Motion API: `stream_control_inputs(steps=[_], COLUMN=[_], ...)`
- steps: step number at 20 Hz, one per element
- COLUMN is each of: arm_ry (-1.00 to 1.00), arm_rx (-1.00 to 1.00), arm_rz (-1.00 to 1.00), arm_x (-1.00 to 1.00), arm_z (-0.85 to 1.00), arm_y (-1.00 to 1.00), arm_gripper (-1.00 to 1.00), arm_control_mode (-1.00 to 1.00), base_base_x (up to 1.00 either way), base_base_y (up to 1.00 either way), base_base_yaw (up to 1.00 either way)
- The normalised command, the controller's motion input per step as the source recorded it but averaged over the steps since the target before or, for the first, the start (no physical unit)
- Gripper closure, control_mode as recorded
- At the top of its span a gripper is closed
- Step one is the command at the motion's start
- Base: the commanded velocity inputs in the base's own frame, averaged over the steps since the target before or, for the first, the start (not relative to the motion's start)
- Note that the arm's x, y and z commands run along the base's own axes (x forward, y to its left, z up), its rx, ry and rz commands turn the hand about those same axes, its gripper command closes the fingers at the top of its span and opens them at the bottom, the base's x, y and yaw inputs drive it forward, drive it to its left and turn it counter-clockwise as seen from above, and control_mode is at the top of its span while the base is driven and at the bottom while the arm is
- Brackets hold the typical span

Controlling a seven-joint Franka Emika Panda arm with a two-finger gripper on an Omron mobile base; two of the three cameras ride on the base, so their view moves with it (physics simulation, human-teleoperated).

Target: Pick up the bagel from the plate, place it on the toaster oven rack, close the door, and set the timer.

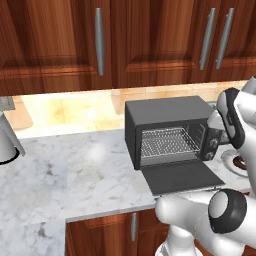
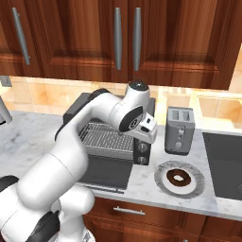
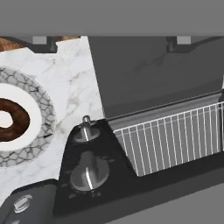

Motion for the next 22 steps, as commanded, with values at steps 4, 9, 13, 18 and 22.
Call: stream_control_inputs(steps=[4,9,13,18,22], arm_ry=[0.07,0.07,0.07,0.06,0.05], arm_rx=[0.0,0.0,0.0,0.0,0.0], arm_rz=[-0.04,-0.04,-0.03,0.0,0.0], arm_x=[0.0,0.0,-0.01,-0.01,0.0], arm_z=[-0.3,-0.32,-0.34,-0.32,-0.28], arm_y=[-0.45,-0.46,-0.42,-0.43,-0.33], arm_gripper=[-1.0,-1.0,-1.0,-1.0,-1.0], arm_control_mode=[-1.0,-1.0,-1.0,-1.0,-1.0], base_base_x=[0.0,0.0,0.0,0.0,0.0], base_base_y=[0.0,0.0,0.0,0.0,0.0], base_base_yaw=[0.0,0.0,0.0,0.0,0.0])
